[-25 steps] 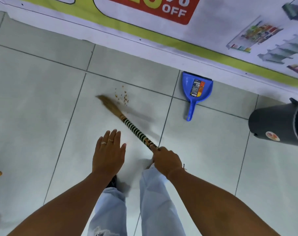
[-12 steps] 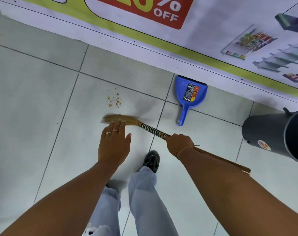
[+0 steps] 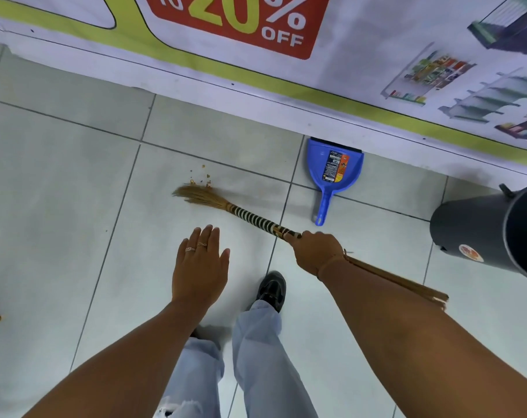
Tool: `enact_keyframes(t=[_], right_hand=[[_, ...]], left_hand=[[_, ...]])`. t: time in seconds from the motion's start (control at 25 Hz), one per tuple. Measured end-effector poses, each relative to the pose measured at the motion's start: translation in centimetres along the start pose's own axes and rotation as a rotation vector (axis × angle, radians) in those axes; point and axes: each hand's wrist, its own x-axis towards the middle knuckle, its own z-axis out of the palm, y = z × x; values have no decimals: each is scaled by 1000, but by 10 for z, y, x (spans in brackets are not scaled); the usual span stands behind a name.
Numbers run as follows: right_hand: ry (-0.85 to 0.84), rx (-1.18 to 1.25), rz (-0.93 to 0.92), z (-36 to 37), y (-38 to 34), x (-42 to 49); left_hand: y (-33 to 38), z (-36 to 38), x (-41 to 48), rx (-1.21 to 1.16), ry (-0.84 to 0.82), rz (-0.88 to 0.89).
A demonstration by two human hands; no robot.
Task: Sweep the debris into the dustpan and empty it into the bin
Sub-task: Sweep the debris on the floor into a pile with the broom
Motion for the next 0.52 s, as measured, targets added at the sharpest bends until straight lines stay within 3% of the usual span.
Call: enact_keyframes(t=[0.28,0.52], right_hand=[[98,199,156,4,-1,-13],[55,133,209,-41,-23,42]], left_hand=[[-3,-14,2,-9,66,16],[-2,-13,17,-58,62,-76]])
